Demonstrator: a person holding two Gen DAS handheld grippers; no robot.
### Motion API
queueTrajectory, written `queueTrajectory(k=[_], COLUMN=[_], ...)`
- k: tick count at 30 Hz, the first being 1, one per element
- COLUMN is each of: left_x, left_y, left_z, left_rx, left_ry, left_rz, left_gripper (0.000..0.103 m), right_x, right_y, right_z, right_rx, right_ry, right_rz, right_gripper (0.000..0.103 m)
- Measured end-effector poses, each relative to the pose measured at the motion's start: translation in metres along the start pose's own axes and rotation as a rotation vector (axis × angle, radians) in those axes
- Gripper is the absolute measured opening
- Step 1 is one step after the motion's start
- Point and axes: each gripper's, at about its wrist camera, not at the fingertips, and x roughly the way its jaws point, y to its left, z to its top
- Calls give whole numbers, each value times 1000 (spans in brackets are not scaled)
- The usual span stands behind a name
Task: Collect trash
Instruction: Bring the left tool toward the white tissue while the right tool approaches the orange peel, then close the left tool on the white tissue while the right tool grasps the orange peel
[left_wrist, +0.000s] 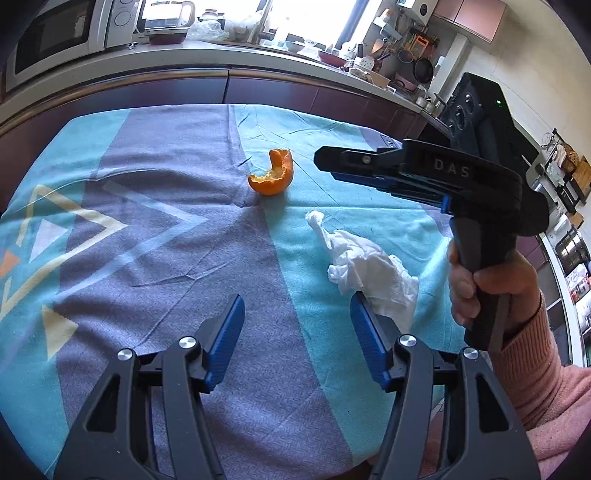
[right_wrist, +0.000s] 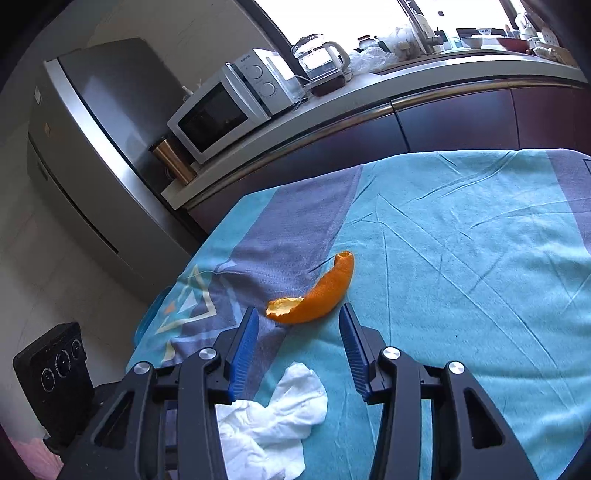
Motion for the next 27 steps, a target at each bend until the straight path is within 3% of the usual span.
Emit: queueTrajectory(k=[14, 27], left_x=[-29, -32], left_y=[12, 19], left_z=[-7, -11], left_rx=[-63, -58], left_ry=[-39, -36], left_rz=[66, 11], left_gripper=[59, 59], right_x=[23, 40], right_y=[-14, -7], right_z=[9, 9], right_rx=[46, 47], right_ry=[37, 41], right_rz=[23, -33], right_gripper=[46, 48])
